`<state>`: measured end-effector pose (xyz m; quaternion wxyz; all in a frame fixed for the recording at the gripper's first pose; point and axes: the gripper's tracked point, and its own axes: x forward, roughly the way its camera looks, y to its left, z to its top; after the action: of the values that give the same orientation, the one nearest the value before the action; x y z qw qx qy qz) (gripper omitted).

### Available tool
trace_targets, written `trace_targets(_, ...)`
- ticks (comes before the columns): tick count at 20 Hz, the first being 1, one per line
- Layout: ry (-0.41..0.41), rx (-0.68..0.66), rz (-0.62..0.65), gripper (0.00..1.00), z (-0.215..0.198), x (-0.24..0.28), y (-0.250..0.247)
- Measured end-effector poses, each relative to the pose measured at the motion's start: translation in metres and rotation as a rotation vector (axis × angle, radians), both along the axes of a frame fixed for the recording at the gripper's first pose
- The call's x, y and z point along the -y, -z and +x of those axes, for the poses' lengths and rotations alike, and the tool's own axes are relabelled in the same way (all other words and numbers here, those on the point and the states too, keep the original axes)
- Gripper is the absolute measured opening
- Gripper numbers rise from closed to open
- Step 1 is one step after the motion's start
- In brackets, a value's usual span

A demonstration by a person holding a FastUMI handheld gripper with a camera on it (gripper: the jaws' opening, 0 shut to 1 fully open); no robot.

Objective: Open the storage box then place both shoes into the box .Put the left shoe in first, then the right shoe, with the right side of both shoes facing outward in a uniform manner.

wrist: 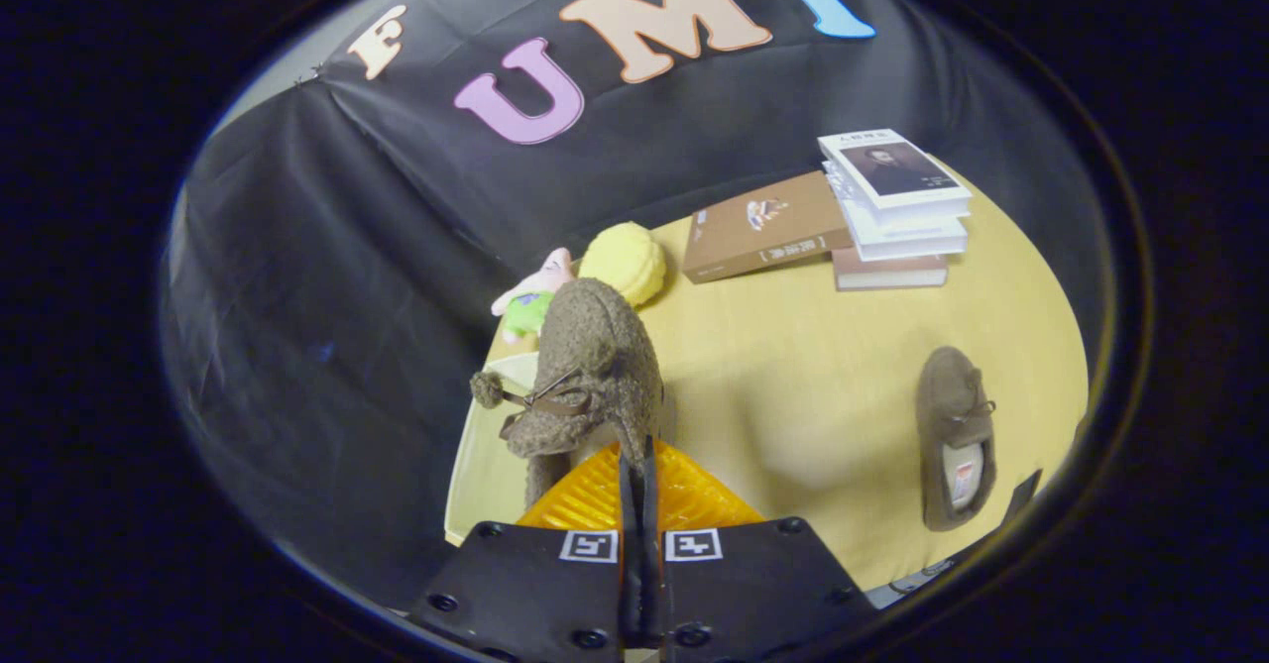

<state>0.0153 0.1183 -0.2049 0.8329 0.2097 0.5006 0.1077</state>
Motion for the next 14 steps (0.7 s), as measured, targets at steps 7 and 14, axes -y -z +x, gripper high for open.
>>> trace_targets(7, -0.009, 0.005, -0.003, 0.04, 0.005, -0.056, 0.006)
trace_targets(14, -0.027, -0.03, -0.026, 0.04, -0.011, -0.114, 0.031)
